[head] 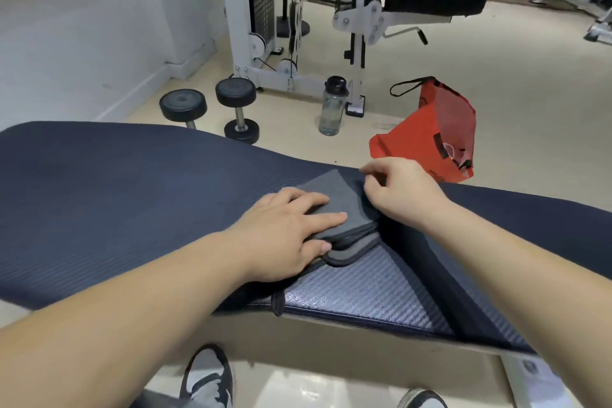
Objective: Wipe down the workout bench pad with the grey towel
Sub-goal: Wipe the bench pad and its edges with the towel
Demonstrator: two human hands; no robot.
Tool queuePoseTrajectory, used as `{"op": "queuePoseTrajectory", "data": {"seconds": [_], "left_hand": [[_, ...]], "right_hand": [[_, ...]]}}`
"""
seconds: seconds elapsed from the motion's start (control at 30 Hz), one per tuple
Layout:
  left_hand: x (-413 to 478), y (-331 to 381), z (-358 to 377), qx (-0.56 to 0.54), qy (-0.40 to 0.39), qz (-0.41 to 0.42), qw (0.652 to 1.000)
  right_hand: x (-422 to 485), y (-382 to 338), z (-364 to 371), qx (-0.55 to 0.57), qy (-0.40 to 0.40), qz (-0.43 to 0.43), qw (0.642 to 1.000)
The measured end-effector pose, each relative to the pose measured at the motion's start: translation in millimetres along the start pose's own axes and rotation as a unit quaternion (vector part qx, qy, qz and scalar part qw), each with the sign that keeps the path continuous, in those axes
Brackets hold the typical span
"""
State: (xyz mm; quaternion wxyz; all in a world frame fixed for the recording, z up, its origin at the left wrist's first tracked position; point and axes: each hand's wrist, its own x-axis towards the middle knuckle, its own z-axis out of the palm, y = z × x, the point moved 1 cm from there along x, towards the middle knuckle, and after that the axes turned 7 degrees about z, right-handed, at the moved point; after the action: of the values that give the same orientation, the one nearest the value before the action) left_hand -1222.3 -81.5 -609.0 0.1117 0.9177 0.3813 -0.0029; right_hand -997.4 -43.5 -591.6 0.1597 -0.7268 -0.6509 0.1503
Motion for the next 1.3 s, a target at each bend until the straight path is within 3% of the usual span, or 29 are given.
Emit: {"op": "queuePoseTrajectory", "data": {"seconds": [0.07, 0.13, 0.2, 0.27, 0.33, 0.43, 0.53, 0.63, 0.7, 0.77, 0.83, 0.9, 0.97, 1.03, 1.1, 1.2, 1.23, 1.3], "left_hand": [[-6, -22, -4, 0.005, 0.02, -0.052, 0.998], [-17, -43, -5, 0.031, 0.027, -0.155, 0.987], [-26, -53, -7, 0.056, 0.024, -0.274, 0.96], [-31, -37, -8, 0.052, 0.033, -0.34, 0.938], [-33, 0, -2, 0.049, 0.042, -0.319, 0.945], [-48, 61, 12, 0.029, 0.054, -0.161, 0.985], [-59, 56, 15, 0.026, 0.049, -0.048, 0.997], [-66, 8, 13, 0.056, 0.067, -0.158, 0.984], [-72, -14, 10, 0.014, 0.08, -0.309, 0.948], [-74, -6, 13, -0.014, 0.09, -0.393, 0.915], [-72, 25, 18, 0.01, 0.09, -0.362, 0.928], [-77, 54, 20, 0.025, 0.085, -0.244, 0.966], [-79, 43, 12, -0.005, 0.053, -0.136, 0.989], [-72, 6, 3, 0.015, 0.019, -0.101, 0.995], [-52, -29, -1, 0.053, 0.021, -0.181, 0.982], [1, -46, -5, 0.008, 0.051, -0.367, 0.929], [21, -37, -5, 0.0, 0.051, -0.38, 0.923], [56, -9, 0, 0.004, 0.051, -0.319, 0.946]], "right_hand": [[4, -9, 7, -0.028, 0.002, -0.022, 0.999], [4, -17, 12, -0.026, 0.004, -0.041, 0.999], [1, -19, 19, -0.034, -0.009, -0.055, 0.998], [-5, -18, 22, -0.056, -0.022, -0.072, 0.996], [-11, -16, 22, -0.078, -0.018, -0.085, 0.993], [-14, -20, 20, -0.077, -0.008, -0.089, 0.993], [-12, -30, 22, -0.06, -0.006, -0.086, 0.994], [-9, -39, 26, -0.051, -0.013, -0.08, 0.995], [-7, -41, 29, -0.056, -0.02, -0.08, 0.995], [-3, -42, 33, -0.057, -0.025, -0.08, 0.995], [3, -42, 34, -0.054, -0.026, -0.076, 0.995], [10, -40, 32, -0.044, -0.014, -0.061, 0.997], [16, -35, 32, -0.033, -0.001, -0.039, 0.999], [20, -29, 33, -0.037, -0.003, -0.024, 0.999], [24, -21, 34, -0.046, -0.013, -0.024, 0.999], [29, -10, 31, -0.033, -0.009, -0.012, 0.999], [31, -8, 31, -0.022, -0.005, -0.005, 1.0], [37, -3, 30, 0.002, 0.003, 0.01, 1.0]]}}
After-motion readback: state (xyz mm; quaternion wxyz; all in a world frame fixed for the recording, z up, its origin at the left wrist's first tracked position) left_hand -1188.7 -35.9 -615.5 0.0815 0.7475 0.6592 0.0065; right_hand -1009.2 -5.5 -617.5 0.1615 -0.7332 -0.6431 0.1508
